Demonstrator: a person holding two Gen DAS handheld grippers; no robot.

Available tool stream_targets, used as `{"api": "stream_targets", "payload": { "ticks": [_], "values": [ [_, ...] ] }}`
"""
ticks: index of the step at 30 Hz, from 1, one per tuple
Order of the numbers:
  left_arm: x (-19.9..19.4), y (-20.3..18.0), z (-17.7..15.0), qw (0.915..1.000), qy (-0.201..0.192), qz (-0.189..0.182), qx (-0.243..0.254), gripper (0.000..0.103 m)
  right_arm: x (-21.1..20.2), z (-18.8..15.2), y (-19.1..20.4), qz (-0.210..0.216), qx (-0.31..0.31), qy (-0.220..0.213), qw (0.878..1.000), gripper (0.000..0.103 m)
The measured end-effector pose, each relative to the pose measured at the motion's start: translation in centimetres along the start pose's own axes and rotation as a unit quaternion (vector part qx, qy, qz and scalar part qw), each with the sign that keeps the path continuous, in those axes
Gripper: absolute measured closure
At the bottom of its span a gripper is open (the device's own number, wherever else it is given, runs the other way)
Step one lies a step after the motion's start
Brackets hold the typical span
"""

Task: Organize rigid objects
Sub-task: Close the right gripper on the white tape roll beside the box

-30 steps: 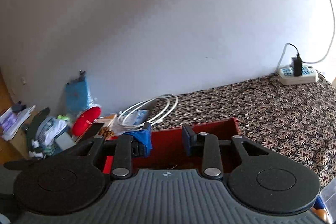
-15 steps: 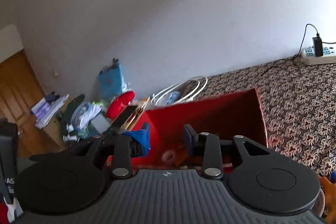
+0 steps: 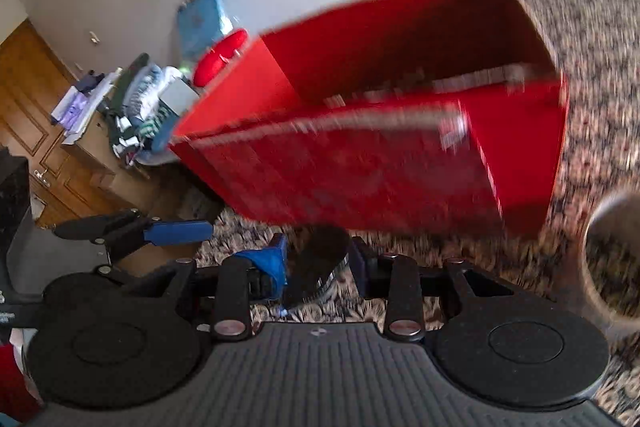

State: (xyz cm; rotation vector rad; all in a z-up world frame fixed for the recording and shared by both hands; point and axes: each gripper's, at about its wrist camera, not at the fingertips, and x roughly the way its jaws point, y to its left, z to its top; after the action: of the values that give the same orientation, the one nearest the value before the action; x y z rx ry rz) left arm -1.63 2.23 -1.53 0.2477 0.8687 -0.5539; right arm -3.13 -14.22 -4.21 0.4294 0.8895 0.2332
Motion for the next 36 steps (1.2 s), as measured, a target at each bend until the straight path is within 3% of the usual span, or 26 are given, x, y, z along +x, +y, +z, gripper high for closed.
{"api": "stream_targets", "payload": {
  "ticks": [10,19,30,31,33,36],
  "values": [
    [2.8,-0.9,-1.1,0.9993,0.031,-0.009,0.017,0.017,2.0,-1.2,-2.2,0.036,0.106,0.046,0.993,0.086],
    [5.6,-1.2,-1.5,0.9976,0.065,-0.011,0.021,0.042,3.2,-1.1,-2.9,0.041,0.143,0.046,0.988,0.086],
    [6.9,-1.2,-0.8,0.9979,0.056,-0.013,0.030,0.039,4.5,-1.1,-3.9,0.052,0.175,0.043,0.982,0.086],
    [7.1,-1.2,-0.5,0.9979,0.055,-0.015,0.031,0.043,4.5,-1.0,-3.8,0.053,0.175,0.042,0.982,0.086],
    [7.0,-1.4,0.0,0.9978,0.053,-0.023,0.030,0.061,4.5,-1.0,-3.8,0.054,0.176,0.041,0.982,0.084],
    [7.1,-1.8,0.3,0.9979,0.053,-0.023,0.030,0.062,4.6,-1.0,-4.1,0.060,0.182,0.045,0.980,0.084]
  ]
}}
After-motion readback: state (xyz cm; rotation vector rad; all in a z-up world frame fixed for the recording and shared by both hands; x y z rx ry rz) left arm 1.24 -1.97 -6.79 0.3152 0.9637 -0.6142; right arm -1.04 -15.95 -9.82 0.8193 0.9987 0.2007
